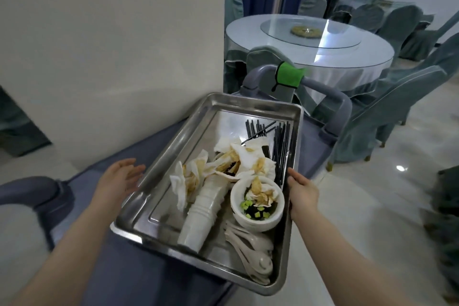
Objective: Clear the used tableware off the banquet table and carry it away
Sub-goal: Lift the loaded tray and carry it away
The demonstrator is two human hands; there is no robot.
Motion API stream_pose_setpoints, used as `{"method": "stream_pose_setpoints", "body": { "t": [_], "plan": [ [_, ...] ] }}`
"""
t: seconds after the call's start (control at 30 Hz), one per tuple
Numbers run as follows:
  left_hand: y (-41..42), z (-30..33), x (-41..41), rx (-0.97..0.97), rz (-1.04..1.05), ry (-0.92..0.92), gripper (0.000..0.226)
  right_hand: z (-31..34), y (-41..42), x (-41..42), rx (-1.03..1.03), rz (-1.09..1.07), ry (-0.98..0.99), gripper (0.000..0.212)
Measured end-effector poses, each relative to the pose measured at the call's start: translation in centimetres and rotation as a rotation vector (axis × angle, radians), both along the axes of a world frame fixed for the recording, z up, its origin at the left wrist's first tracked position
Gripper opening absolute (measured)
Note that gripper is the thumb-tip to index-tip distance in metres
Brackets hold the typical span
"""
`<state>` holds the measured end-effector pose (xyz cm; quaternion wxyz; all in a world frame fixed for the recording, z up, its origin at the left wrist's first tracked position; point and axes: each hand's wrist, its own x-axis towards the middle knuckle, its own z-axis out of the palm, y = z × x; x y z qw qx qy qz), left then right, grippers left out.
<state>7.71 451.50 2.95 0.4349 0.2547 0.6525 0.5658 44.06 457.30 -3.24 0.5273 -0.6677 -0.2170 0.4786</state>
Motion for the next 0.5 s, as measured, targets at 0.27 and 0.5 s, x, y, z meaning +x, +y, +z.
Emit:
{"method": "stream_pose_setpoints", "body": {
  "t": [0.27,0.5],
  "plan": [
    [-6.9,-0.9,-0.9,-0.034,-0.004,-0.032,0.020,3.1,-2.7,-1.9,-0.159,0.376,0.176,0.040],
    [-12.1,-0.7,-0.3,-0.009,0.092,-0.028,0.019,3.4,-5.2,-4.5,-0.255,0.575,0.384,0.058]
  ]
}}
